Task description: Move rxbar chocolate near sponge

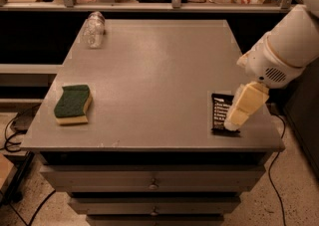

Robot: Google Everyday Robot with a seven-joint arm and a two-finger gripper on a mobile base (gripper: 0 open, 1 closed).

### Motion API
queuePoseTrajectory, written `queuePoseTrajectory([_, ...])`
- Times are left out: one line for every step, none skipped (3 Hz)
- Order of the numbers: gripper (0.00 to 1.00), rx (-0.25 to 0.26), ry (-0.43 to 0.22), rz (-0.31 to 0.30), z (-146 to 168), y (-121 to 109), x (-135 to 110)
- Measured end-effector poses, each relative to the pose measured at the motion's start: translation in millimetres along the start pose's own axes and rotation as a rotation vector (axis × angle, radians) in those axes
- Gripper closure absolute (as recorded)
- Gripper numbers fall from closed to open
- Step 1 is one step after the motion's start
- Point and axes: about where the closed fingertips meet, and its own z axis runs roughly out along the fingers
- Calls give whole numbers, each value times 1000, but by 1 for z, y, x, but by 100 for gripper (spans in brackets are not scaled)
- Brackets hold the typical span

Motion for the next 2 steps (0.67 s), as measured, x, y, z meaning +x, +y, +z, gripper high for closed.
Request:
queuePoseTrajectory([0,-40,16,27,25,0,8])
queuePoseTrajectory([0,-80,28,50,48,3,16])
